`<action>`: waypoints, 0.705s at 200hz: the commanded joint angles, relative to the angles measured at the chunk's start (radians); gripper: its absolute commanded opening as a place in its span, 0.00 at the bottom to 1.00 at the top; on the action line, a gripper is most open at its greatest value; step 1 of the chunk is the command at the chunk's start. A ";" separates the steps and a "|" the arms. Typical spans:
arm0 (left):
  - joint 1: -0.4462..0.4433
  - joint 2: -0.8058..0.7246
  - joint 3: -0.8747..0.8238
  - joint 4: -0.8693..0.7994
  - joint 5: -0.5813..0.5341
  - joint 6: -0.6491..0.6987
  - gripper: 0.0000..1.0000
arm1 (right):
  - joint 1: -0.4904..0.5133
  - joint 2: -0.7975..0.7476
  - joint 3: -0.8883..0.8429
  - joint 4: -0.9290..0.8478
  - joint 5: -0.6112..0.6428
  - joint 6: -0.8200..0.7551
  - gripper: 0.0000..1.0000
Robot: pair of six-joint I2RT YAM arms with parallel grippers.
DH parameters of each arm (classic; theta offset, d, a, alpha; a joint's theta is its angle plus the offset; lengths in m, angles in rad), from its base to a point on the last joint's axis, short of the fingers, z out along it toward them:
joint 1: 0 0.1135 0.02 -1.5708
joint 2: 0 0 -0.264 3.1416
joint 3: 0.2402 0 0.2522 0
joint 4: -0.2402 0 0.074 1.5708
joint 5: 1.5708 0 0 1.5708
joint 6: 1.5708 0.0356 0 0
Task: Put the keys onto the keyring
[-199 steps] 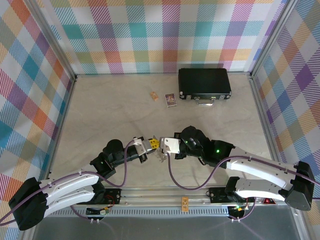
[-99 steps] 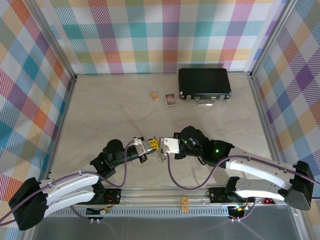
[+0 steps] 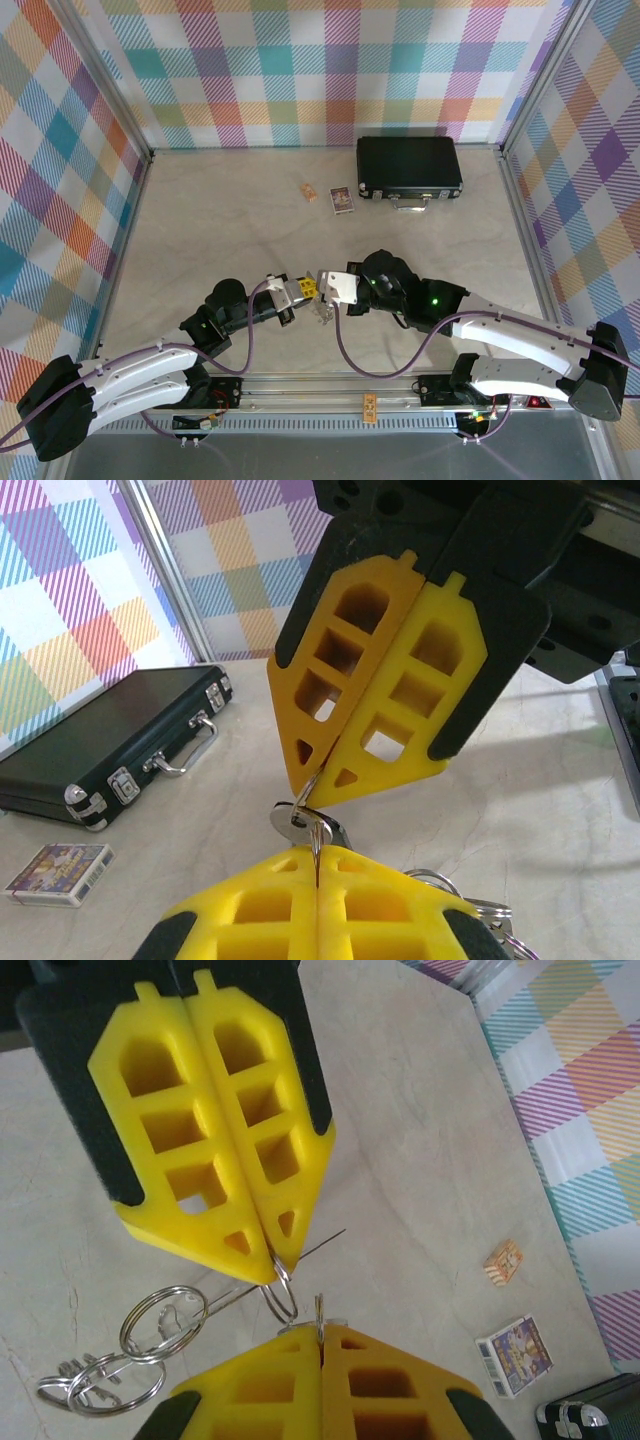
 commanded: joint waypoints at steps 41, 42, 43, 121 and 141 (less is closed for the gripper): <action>-0.013 -0.032 0.003 0.058 -0.024 -0.014 0.00 | -0.004 -0.047 -0.036 0.036 -0.031 0.010 0.00; -0.013 -0.033 0.002 0.058 -0.024 -0.015 0.00 | -0.004 -0.048 -0.036 0.036 -0.032 0.010 0.00; -0.013 -0.034 0.001 0.059 -0.025 -0.015 0.00 | -0.004 -0.049 -0.036 0.035 -0.032 0.010 0.00; -0.014 -0.036 0.005 0.058 -0.003 -0.021 0.00 | -0.004 -0.030 -0.013 0.014 -0.043 0.016 0.00; -0.012 -0.040 0.005 0.056 0.006 -0.023 0.00 | -0.004 -0.017 -0.001 0.011 -0.022 0.035 0.00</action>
